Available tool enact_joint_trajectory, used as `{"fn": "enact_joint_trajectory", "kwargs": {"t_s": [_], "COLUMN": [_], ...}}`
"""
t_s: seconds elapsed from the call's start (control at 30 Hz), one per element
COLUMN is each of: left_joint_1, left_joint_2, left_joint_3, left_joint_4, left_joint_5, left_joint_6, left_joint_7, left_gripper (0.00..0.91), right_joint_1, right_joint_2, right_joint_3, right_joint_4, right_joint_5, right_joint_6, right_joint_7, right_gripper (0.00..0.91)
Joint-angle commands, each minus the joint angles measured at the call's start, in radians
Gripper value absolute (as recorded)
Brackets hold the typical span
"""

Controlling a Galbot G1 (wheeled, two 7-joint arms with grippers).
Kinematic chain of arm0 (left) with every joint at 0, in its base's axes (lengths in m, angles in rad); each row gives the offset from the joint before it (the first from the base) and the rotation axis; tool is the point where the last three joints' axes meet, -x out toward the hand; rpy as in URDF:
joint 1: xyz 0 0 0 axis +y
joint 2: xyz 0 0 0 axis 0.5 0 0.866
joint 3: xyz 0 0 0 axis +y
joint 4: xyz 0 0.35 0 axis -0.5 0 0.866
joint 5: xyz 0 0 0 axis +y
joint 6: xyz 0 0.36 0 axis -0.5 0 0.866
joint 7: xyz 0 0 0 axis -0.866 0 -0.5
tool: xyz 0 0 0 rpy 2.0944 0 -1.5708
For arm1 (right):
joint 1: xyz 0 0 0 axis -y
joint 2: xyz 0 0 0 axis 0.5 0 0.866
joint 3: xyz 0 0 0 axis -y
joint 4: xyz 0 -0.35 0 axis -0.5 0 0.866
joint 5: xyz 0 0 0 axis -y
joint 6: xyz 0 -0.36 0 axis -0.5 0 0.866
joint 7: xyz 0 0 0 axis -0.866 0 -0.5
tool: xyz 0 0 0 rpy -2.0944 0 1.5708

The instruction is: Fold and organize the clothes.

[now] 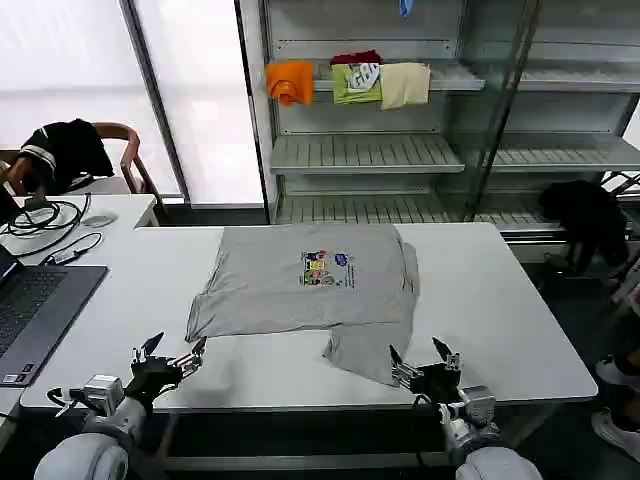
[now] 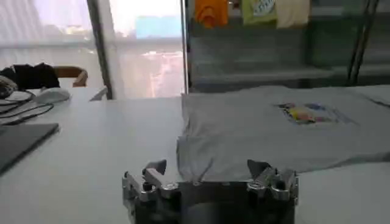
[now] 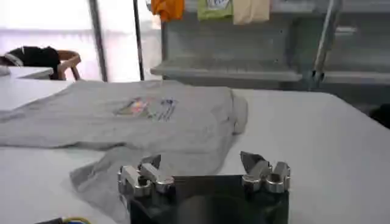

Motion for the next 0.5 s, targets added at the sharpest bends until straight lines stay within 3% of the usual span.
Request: {"fn": "enact_joint_trajectory", "kwargs": {"t_s": [0.03, 0.17, 0.2, 0.27, 0.37, 0.4, 0.43, 0.47, 0.5], "left_joint_1": [-0.08, -0.104, -0.111, -0.12, -0.133, -0.136, -0.138, -0.139, -0.14], "left_joint_2": [0.014, 0.018, 0.019, 0.021, 0.019, 0.018, 0.017, 0.015, 0.014], "left_joint_3": [0.013, 0.016, 0.016, 0.015, 0.017, 0.017, 0.02, 0.02, 0.02], "left_joint_4": [0.139, 0.172, 0.182, 0.196, 0.217, 0.221, 0.224, 0.226, 0.226], "left_joint_5": [0.009, 0.007, 0.005, -0.007, -0.01, -0.01, -0.011, -0.014, -0.017], "left_joint_6": [0.002, 0.002, 0.001, 0.001, 0.001, 0.001, 0.001, 0.001, 0.001], "left_joint_7": [0.03, 0.035, 0.038, 0.038, 0.042, 0.045, 0.046, 0.052, 0.06], "left_gripper": [0.907, 0.907, 0.907, 0.907, 0.907, 0.776, 0.705, 0.464, 0.343], "right_joint_1": [0.005, 0.014, 0.015, 0.016, 0.017, 0.017, 0.018, 0.018, 0.019], "right_joint_2": [0.012, 0.016, 0.016, 0.02, 0.018, 0.018, 0.018, 0.019, 0.019], "right_joint_3": [-0.033, -0.053, -0.055, -0.061, -0.068, -0.069, -0.07, -0.07, -0.07], "right_joint_4": [-0.064, -0.082, -0.083, -0.086, -0.088, -0.088, -0.087, -0.086, -0.085], "right_joint_5": [-0.03, -0.047, -0.048, -0.051, -0.054, -0.054, -0.054, -0.053, -0.053], "right_joint_6": [0.0, 0.0, 0.0, 0.0, 0.001, 0.001, 0.001, 0.001, 0.001], "right_joint_7": [-0.022, -0.032, -0.033, -0.039, -0.043, -0.045, -0.046, -0.047, -0.048], "right_gripper": [0.846, 0.474, 0.252, 0.0, 0.0, 0.0, 0.0, 0.0, 0.0]}}
